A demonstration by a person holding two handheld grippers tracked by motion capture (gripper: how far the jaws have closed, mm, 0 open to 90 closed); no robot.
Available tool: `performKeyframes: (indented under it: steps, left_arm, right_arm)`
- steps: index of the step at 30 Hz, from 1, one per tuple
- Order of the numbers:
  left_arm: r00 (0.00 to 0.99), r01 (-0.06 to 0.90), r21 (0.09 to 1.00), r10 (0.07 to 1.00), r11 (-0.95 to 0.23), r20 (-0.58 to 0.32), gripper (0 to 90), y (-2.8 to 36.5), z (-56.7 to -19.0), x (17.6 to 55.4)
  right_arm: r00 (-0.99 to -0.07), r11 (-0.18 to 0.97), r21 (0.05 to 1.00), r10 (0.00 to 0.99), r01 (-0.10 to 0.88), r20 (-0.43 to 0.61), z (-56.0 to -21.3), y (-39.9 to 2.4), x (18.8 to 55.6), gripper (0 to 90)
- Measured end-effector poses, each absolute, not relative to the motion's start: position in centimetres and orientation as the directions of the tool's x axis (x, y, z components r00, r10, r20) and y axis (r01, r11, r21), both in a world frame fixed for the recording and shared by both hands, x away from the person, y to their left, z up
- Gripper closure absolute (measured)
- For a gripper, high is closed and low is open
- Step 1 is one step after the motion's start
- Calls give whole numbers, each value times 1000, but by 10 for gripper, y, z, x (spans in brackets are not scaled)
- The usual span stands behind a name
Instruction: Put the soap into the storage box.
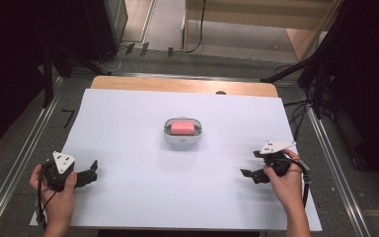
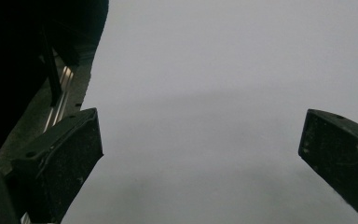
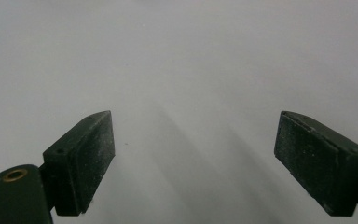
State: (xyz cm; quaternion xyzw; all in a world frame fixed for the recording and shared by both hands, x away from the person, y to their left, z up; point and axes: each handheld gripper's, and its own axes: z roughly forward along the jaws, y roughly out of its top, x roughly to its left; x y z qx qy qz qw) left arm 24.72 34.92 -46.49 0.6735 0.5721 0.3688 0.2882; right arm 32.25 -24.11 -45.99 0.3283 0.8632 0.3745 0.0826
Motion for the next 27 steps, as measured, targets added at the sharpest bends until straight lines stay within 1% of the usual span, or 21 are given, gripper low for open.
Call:
performKeyframes:
  steps: [27]
  left_arm:
    - [77,548,815,982,-188,175,0,349,-465,246]
  right_arm:
    - [-647,300,781,743,548,169,-482,-321,263,128]
